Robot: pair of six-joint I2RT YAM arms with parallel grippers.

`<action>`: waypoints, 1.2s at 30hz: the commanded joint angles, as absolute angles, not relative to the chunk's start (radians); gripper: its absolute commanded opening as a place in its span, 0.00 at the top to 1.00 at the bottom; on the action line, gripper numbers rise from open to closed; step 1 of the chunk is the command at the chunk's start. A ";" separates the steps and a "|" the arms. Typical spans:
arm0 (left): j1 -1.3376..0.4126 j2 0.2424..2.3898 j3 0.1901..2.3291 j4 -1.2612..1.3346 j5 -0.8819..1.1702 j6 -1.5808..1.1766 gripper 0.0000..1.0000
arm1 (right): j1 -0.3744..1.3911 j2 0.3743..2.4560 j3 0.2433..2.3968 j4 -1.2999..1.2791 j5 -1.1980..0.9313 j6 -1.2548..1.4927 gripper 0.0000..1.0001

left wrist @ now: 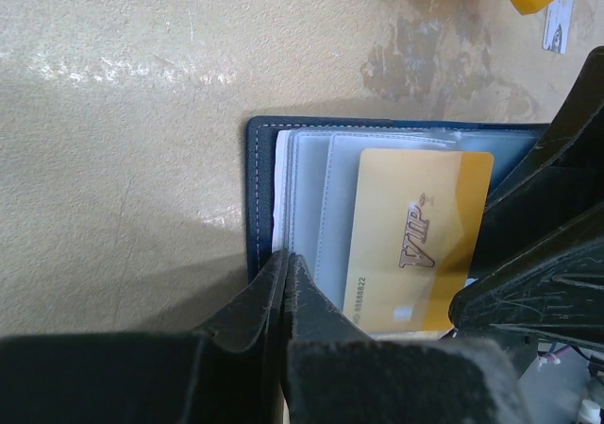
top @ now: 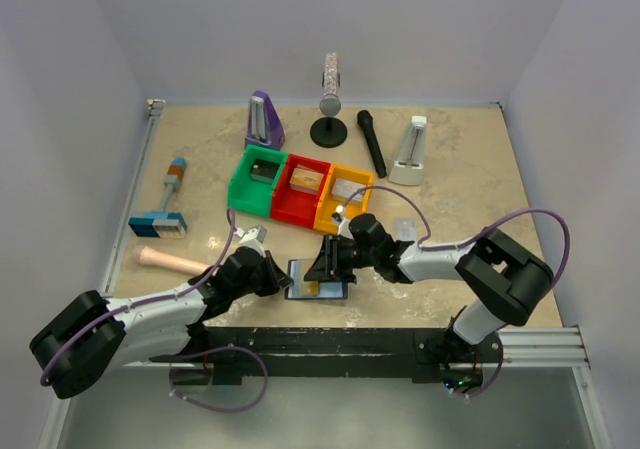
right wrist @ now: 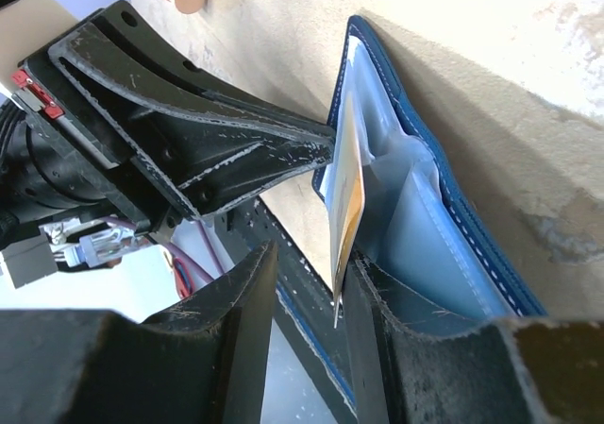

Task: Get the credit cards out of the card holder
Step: Remove the credit card from the card holder.

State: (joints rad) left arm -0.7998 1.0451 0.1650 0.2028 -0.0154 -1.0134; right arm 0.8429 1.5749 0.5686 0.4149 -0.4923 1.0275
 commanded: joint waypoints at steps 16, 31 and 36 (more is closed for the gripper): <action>-0.805 1.069 0.118 0.091 -0.048 -1.008 1.00 | 0.824 1.493 0.541 0.407 -0.479 0.997 0.66; -0.805 1.057 0.118 0.084 -0.046 -1.009 1.00 | 0.812 1.470 0.531 0.354 -0.456 0.982 0.73; -0.805 1.046 0.121 0.072 -0.049 -1.008 1.00 | 0.808 1.468 0.531 0.342 -0.453 0.982 0.79</action>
State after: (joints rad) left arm -0.7998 1.0378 0.1635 0.2031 -0.0158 -1.0153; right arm 0.8165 1.5024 0.5320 0.3435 -0.4622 1.0008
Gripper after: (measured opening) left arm 0.012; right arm 0.239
